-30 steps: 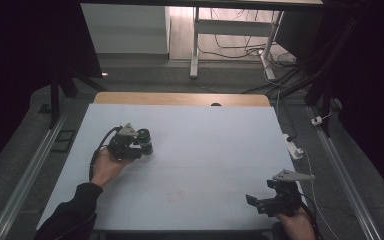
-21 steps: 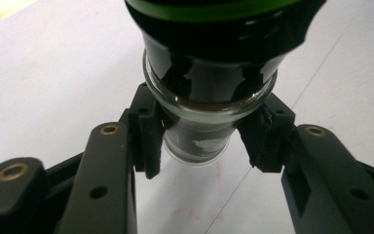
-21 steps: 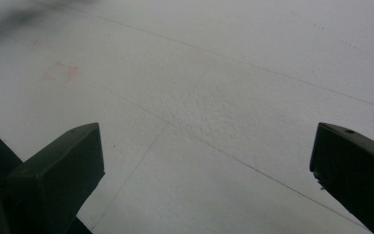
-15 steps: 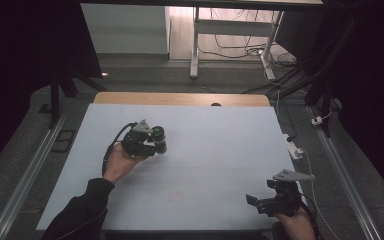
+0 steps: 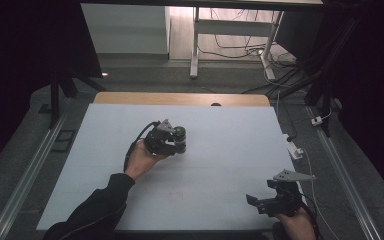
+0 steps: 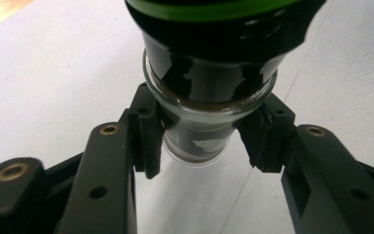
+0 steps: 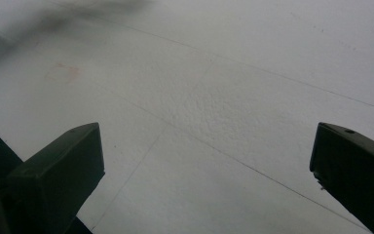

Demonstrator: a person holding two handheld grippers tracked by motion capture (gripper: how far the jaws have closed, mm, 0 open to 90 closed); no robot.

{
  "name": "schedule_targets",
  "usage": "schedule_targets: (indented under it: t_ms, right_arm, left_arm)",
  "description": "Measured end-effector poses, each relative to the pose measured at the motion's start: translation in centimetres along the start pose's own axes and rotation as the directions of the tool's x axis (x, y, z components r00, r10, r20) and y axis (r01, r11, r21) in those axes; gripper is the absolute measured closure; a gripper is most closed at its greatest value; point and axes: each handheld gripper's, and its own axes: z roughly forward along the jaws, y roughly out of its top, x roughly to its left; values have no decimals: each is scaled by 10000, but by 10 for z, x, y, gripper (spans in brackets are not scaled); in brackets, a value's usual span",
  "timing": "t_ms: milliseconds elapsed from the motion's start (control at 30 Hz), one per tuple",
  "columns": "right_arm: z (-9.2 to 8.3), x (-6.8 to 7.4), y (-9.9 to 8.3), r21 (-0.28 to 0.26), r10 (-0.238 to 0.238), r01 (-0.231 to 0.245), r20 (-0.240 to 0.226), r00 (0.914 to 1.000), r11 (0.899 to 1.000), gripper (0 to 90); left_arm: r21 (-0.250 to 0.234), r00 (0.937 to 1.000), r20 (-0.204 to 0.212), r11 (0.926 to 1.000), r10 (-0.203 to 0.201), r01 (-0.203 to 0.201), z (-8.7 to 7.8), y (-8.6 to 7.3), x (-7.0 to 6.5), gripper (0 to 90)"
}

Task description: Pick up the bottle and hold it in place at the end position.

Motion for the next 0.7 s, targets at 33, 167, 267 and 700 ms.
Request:
schedule_targets:
  t_ms: [33,167,267,700]
  right_arm:
    - [0,0,0,-14,-2,2,8,10000,10000,0]
    - [-1,0,0,-77,11,-11,25,10000,10000,0]
    - [-1,0,0,-113,10,-9,57,10000,9999,0]
    - [-1,1,0,-53,-110,110,24,9999,9999,0]
  left_arm:
    - [32,10000,-29,10000,10,-10,3,0,0,542]
    - [62,10000,-45,10000,44,-44,12,1,1,542]
    - [80,9999,-123,10000,43,-42,17,0,2,542]
    - [155,9987,-504,9999,-15,23,30,-9,9,542]
